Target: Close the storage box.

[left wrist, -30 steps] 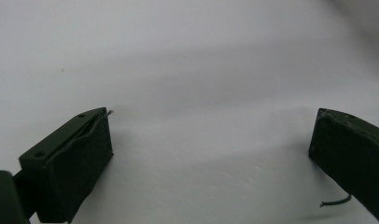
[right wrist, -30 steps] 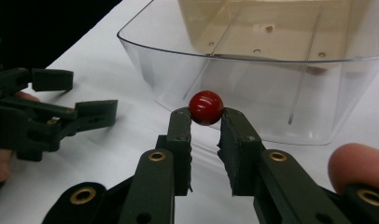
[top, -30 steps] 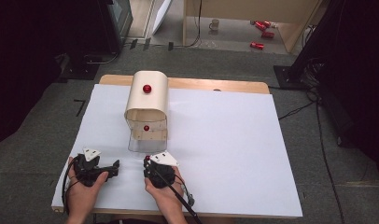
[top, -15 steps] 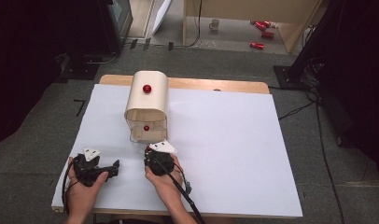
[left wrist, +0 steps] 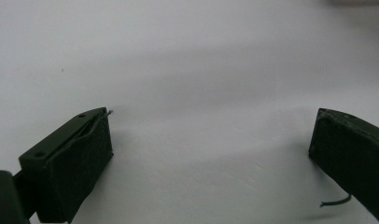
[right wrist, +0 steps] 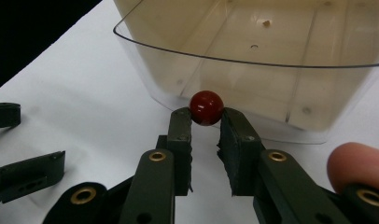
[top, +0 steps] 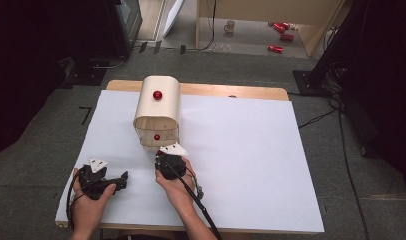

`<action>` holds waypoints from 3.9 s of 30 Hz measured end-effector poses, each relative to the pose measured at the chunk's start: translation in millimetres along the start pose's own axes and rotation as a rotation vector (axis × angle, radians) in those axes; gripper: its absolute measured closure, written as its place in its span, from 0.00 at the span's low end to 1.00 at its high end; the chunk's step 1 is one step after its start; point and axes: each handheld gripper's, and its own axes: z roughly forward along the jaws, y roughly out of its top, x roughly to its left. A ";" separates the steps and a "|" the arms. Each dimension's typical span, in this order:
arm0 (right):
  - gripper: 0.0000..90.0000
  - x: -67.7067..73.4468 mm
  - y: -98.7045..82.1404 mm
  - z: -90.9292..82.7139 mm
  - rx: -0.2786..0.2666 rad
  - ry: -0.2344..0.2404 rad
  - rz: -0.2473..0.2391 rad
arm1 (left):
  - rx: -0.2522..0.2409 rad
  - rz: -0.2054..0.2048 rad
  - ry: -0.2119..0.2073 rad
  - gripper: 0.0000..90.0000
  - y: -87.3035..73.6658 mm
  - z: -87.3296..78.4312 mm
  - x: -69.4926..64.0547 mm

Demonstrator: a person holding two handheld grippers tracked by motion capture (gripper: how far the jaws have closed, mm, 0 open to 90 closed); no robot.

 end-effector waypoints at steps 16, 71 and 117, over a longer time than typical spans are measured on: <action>0.81 -3.7 5.2 5.3 0.004 0.006 -0.018 | 0.000 0.000 0.000 0.00 0.0 0.0 0.0; 0.00 -146.9 -19.1 -110.1 -0.036 -0.143 -0.015 | 0.002 0.005 0.001 0.00 0.0 -0.2 0.2; 0.00 -276.9 -90.9 -180.0 0.068 -0.498 0.113 | 0.003 0.006 0.002 0.00 0.0 -0.2 0.0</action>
